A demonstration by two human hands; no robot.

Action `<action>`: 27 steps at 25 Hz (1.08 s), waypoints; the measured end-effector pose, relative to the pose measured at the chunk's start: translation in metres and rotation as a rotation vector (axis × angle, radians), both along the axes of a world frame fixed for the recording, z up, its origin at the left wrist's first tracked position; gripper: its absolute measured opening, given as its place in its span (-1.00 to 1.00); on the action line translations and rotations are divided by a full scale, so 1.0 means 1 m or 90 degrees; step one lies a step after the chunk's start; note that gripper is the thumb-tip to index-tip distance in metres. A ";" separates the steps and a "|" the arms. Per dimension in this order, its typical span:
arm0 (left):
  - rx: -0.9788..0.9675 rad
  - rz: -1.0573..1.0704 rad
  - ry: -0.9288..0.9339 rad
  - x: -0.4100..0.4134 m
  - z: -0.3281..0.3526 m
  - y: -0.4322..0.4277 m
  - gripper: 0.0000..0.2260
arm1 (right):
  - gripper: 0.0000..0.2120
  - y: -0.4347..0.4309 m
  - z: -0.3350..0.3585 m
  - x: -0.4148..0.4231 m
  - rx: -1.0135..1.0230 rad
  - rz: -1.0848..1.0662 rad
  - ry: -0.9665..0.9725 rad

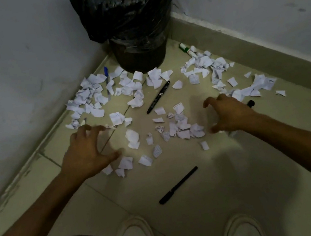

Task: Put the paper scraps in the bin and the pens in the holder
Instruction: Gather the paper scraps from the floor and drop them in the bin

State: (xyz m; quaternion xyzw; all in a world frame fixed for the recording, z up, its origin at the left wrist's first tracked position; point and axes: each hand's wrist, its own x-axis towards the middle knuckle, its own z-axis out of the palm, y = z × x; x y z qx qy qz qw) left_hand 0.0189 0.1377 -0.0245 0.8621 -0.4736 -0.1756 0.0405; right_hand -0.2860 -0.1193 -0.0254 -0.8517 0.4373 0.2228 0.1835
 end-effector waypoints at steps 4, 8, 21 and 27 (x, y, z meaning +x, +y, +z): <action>0.134 0.024 0.066 0.000 -0.024 0.031 -0.11 | -0.10 0.034 -0.021 0.010 0.081 0.031 0.041; -0.038 -0.044 0.143 -0.028 -0.043 0.010 -0.53 | -0.30 0.051 -0.036 0.029 0.122 0.050 -0.151; -0.138 -0.109 0.154 -0.063 -0.051 -0.034 -0.19 | -0.12 0.042 -0.033 0.051 0.065 0.044 -0.225; -0.064 -0.172 0.093 -0.059 -0.052 -0.054 0.00 | -0.01 0.041 -0.035 0.073 0.018 0.166 -0.104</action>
